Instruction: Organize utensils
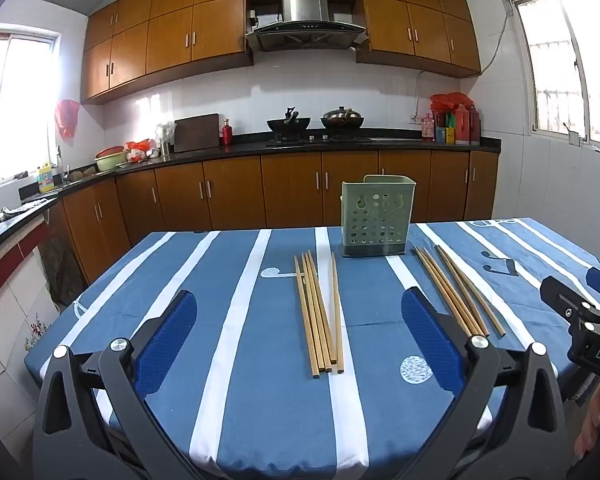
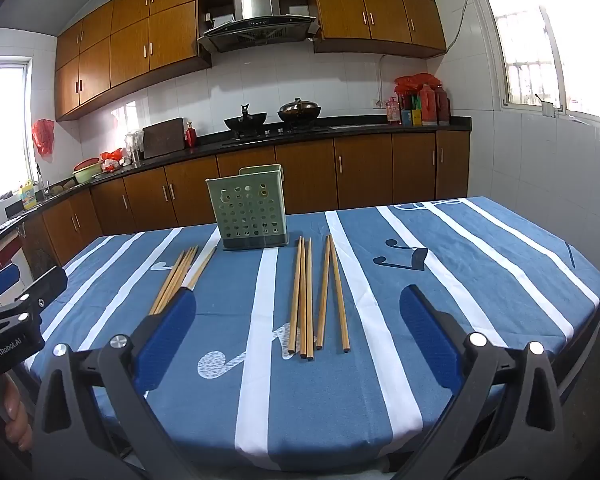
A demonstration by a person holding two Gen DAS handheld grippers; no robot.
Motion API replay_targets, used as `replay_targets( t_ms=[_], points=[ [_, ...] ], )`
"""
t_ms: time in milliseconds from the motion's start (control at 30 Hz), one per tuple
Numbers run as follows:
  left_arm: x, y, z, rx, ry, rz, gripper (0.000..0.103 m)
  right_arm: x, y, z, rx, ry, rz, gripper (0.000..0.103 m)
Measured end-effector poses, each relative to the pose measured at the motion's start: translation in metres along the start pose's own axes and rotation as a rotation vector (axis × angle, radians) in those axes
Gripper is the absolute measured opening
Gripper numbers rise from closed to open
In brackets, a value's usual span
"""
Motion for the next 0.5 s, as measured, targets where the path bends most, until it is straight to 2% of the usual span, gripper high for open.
replay_targets(
  t_ms=[500],
  points=[
    [-0.0001, 0.0, 0.0, -0.001, -0.003, 0.001, 0.101, -0.0004, 0.0006, -0.0003, -0.001, -0.002, 0.001, 0.099]
  ],
)
Point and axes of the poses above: each gripper's, at about its wrist camera, not at the fingertips, and y roughly against the way its jaws point, x to its left, z to its top, the point moved 4 cm from there along -y, roughly the way its jaws point, and after that the axes turned 5 degrees about z, right-handed, at the moved point
